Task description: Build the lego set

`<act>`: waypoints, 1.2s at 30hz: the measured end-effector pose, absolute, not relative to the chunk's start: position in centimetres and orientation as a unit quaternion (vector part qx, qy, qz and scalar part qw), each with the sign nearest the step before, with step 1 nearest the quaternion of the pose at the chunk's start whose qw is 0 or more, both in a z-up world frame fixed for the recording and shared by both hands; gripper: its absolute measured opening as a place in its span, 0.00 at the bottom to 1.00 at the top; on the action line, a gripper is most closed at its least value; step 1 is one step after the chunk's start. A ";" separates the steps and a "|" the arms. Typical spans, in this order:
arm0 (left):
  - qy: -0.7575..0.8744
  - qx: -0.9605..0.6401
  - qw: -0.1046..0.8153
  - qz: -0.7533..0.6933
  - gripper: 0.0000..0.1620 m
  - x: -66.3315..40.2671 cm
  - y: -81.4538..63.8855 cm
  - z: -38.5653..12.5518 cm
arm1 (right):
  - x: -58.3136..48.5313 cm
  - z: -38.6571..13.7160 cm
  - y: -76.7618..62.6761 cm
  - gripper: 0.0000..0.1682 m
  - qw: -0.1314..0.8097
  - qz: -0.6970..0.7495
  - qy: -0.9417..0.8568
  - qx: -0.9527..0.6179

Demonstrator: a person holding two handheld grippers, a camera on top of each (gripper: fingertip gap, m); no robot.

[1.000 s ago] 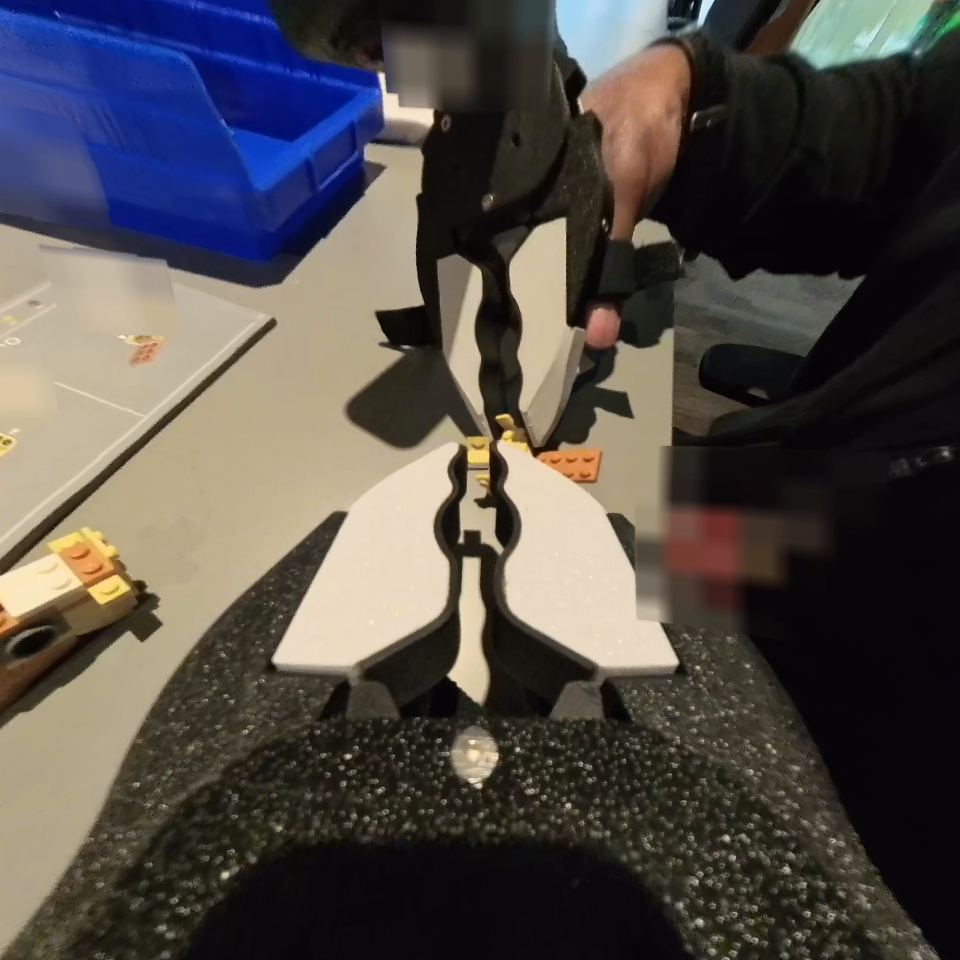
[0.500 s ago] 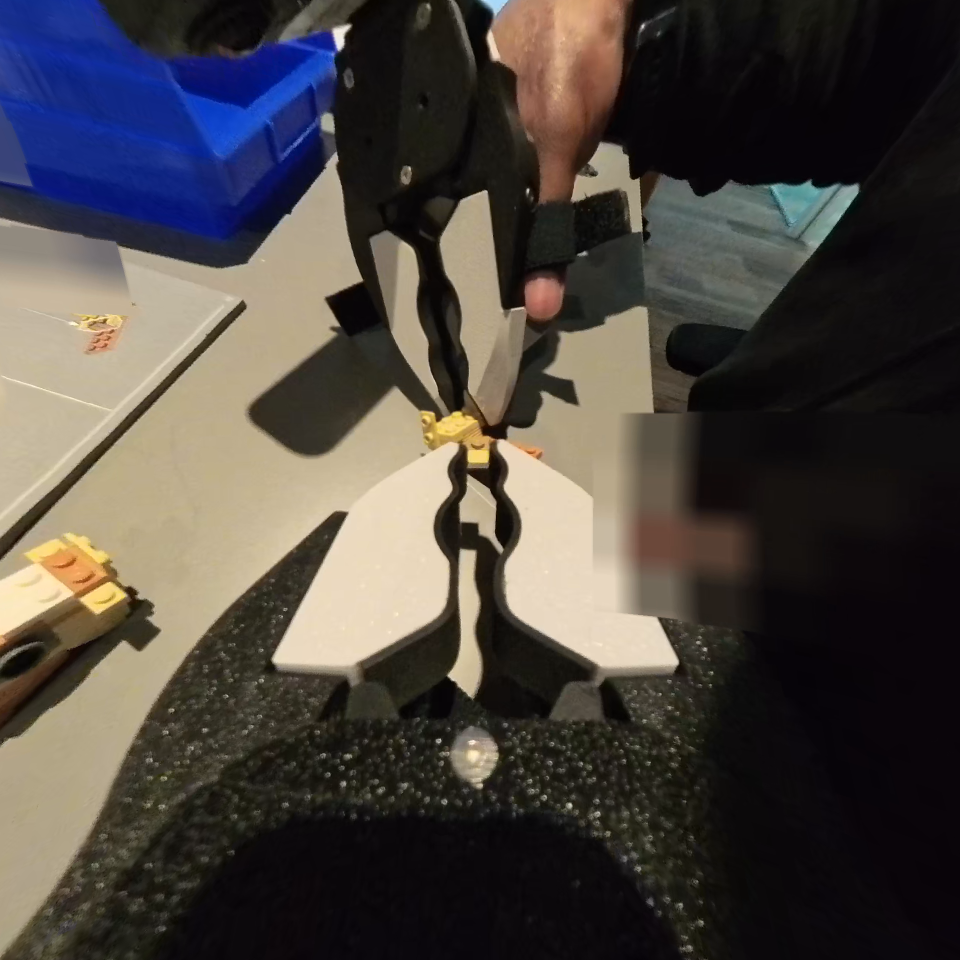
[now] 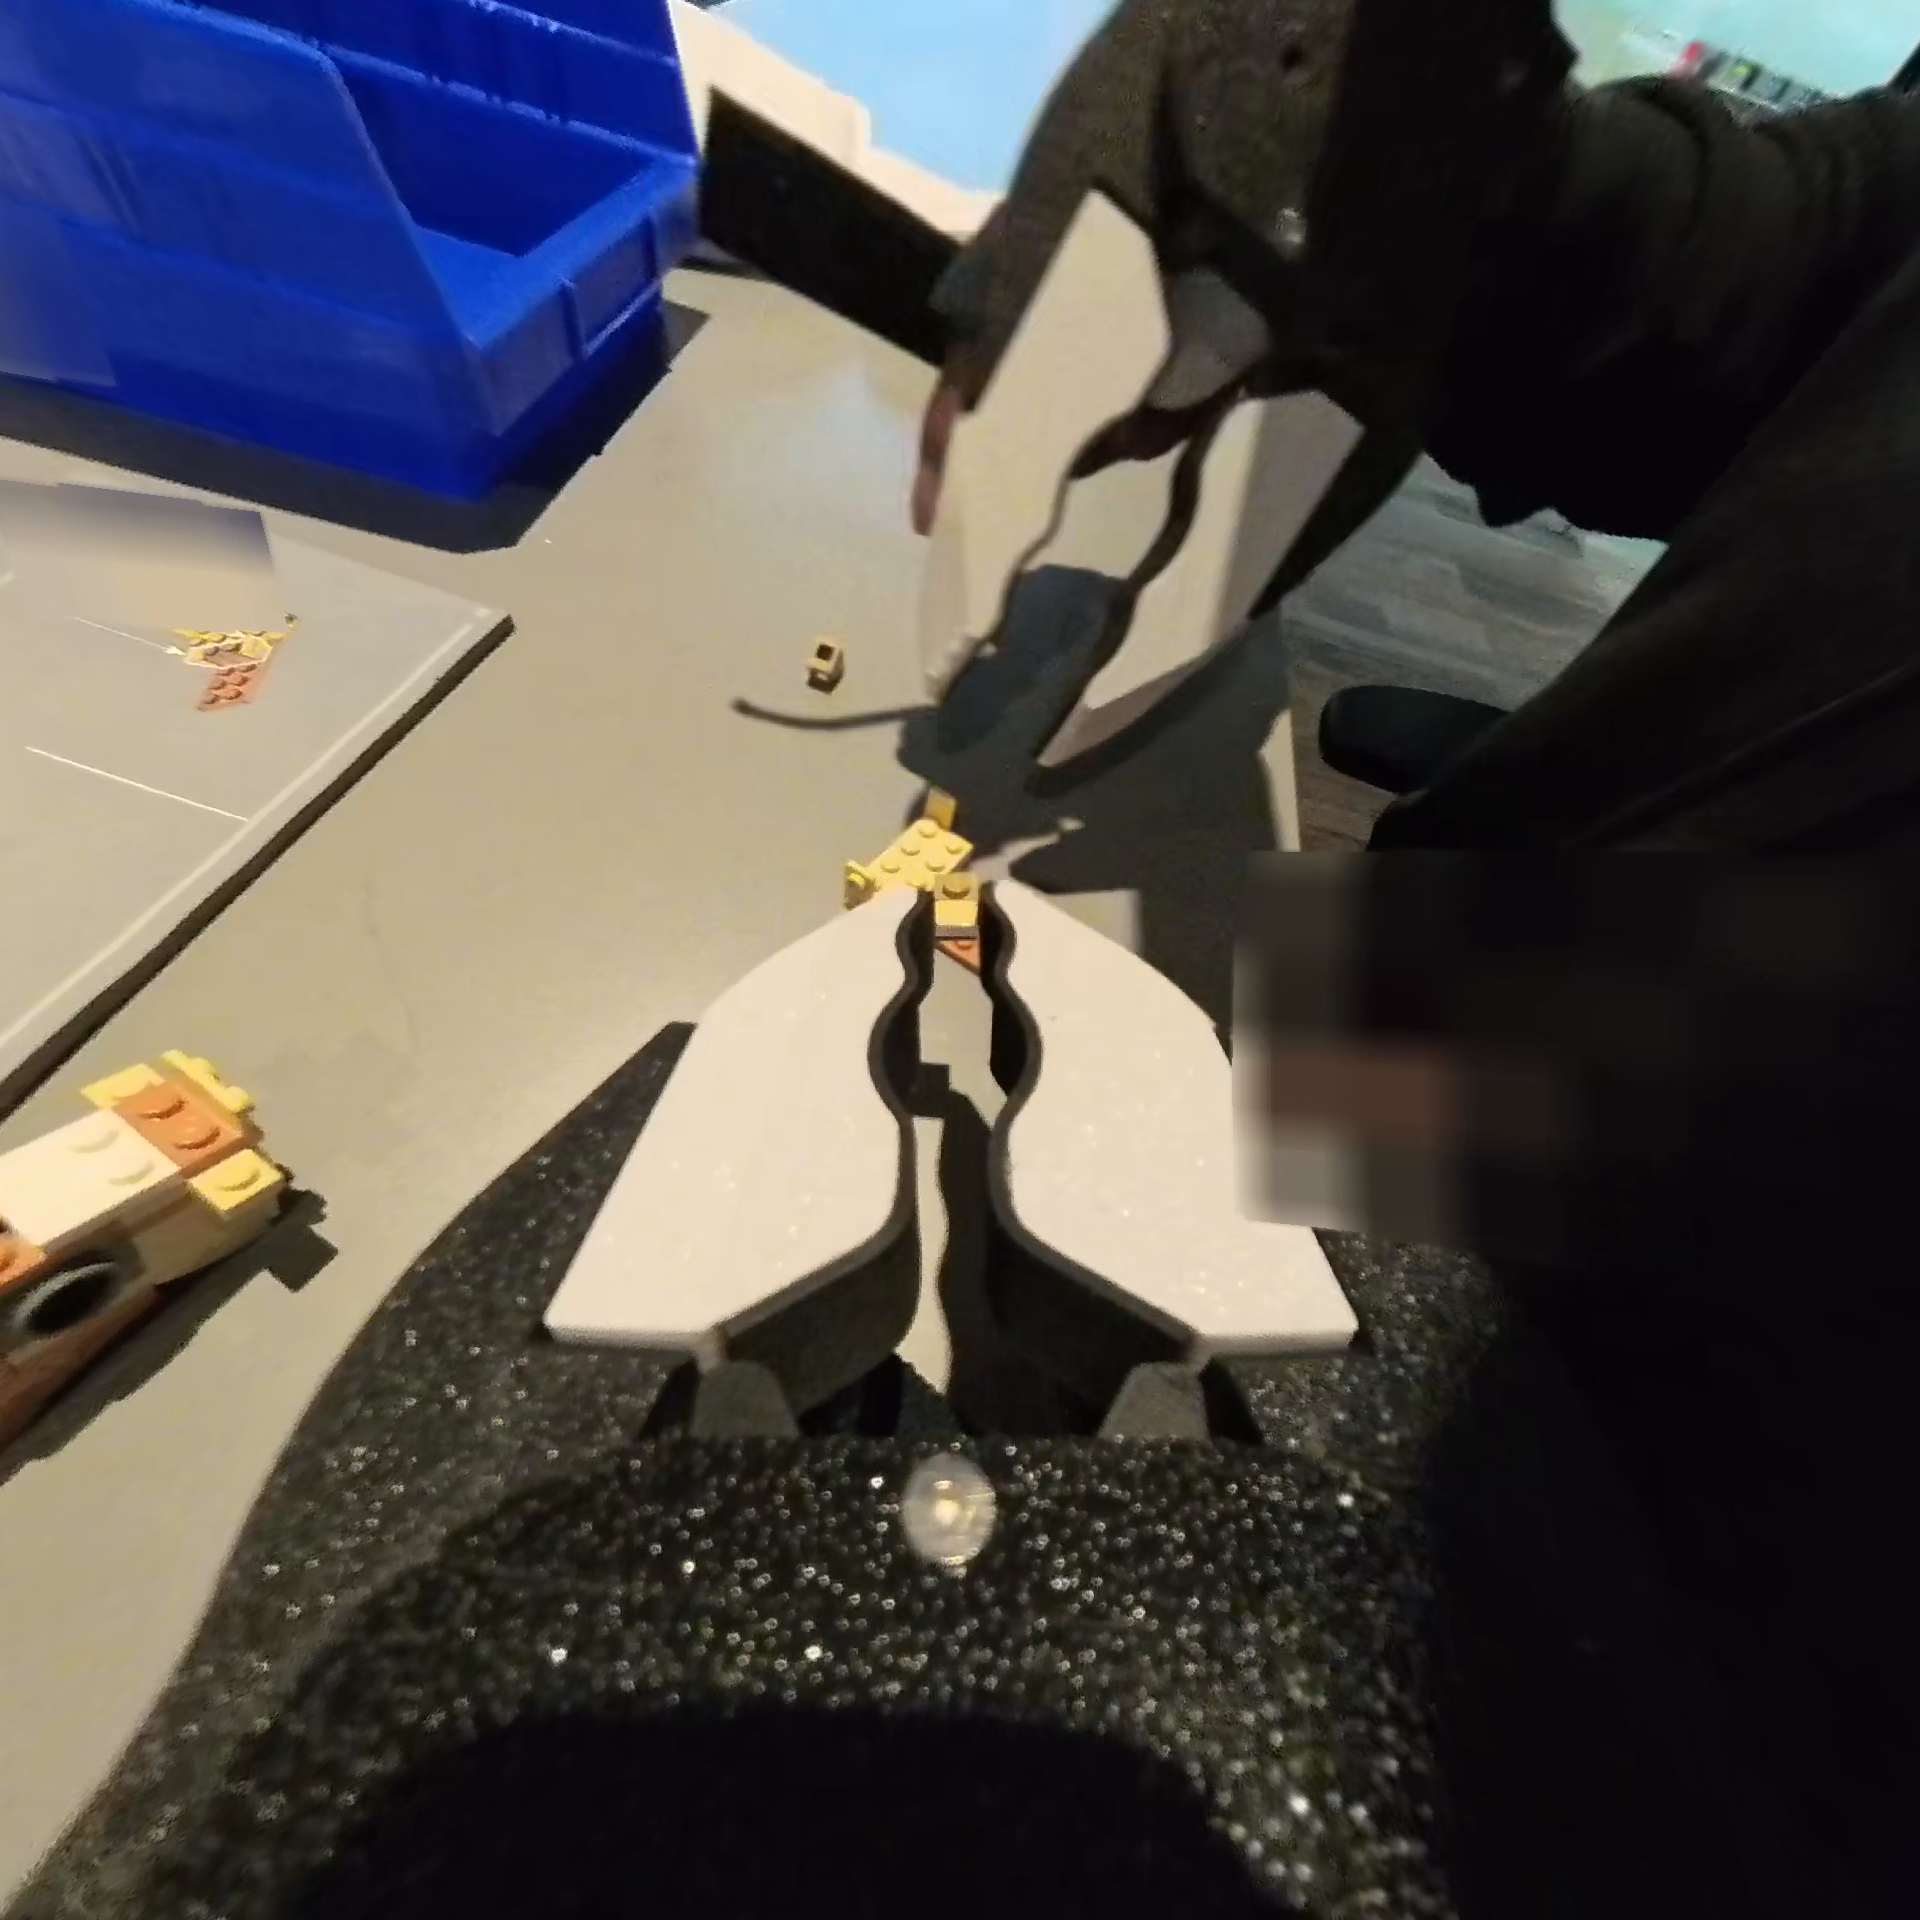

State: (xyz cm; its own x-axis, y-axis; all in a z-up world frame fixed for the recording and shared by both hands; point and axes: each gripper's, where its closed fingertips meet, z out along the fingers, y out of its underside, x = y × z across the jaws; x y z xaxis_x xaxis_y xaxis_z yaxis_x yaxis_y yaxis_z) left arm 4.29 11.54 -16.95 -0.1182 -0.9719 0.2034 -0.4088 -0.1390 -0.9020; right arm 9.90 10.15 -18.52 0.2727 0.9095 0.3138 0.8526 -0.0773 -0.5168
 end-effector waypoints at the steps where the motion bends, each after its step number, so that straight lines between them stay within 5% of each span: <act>1: 0.582 -0.592 0.302 -0.468 0.05 4.3 11.6 -16.9 | 9.6 -18.5 9.8 0.12 0.325 0.036 -0.616 -0.717; 18: 0.578 -0.594 0.304 -0.470 0.05 3.7 11.7 -16.8 | 9.1 -20.2 10.9 0.00 0.283 0.028 -0.680 -0.676; 30: 0.582 -0.604 0.285 -0.463 0.04 4.0 12.4 -17.4 | 9.1 -20.3 12.5 0.00 0.262 0.175 -0.603 -0.733; 36: 0.578 -0.610 0.292 -0.456 0.04 4.0 13.0 -17.5 | 9.2 -18.7 12.1 0.08 0.318 0.122 -0.583 -0.738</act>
State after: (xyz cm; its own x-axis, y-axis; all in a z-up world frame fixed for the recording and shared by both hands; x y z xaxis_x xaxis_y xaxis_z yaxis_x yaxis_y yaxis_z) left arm 4.00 13.03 -17.46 -0.0857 -0.9720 0.2187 -0.4388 -0.1603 -0.8842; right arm 9.20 12.06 -18.75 0.2916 0.9373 0.1912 0.7820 -0.1185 -0.6119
